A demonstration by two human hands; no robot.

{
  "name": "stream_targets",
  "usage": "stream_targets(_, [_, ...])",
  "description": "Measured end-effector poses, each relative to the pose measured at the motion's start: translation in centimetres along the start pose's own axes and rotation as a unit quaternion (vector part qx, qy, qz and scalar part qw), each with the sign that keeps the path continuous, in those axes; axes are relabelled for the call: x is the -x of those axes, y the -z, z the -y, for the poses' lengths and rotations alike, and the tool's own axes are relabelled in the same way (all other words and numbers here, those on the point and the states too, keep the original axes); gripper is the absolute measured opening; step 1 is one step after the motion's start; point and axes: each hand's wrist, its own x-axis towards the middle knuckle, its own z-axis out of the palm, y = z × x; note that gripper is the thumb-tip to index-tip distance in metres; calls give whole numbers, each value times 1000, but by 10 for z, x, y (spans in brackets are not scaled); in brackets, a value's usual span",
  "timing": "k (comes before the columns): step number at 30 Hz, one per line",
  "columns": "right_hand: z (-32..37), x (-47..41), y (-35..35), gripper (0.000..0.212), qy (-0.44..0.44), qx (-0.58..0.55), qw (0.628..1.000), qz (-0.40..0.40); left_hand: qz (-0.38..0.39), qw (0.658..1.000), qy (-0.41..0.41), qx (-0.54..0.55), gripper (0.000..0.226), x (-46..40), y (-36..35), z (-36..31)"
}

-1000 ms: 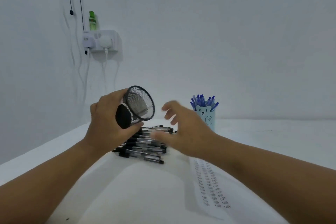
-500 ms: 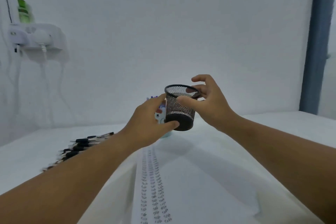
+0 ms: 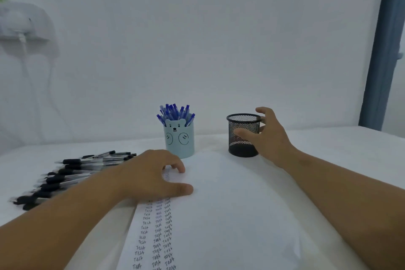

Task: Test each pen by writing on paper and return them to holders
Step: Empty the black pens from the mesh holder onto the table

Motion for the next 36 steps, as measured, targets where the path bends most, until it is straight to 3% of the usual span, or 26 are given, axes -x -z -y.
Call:
stream_targets(4, [-3,-1,1,81,6,23,1000,-12,14,1000,14,24,56,2,1,-1])
stream_targets(13, [2,11,2,100,-27,34,999,-21,19,997,25,66,52,3,-5,9])
stream_targets(16, [19,22,1,82,59,84,993,-65,15,996,20,89,51,2,-9,10])
stream_targets(18, [29,31,-3,56,182,135,973,-32,9,996,15,82,49,3,-7,8])
stream_targets(21, [38,49,-16,34,296,176,933,101,-54,991,0,119,33,4,8,9])
stream_targets(25, [47,67,-36,28,260,208,908,254,-137,985,2,102,5,6,50,35])
stream_targets(27, [49,68,-45,24,255,242,890,290,-141,987,25,71,8,12,64,59])
stream_targets(31, [50,68,-50,18,275,262,871,311,-143,983,89,77,17,32,56,107])
stream_targets(36, [44,72,-53,15,293,257,868,308,-132,982,91,100,26,36,42,119])
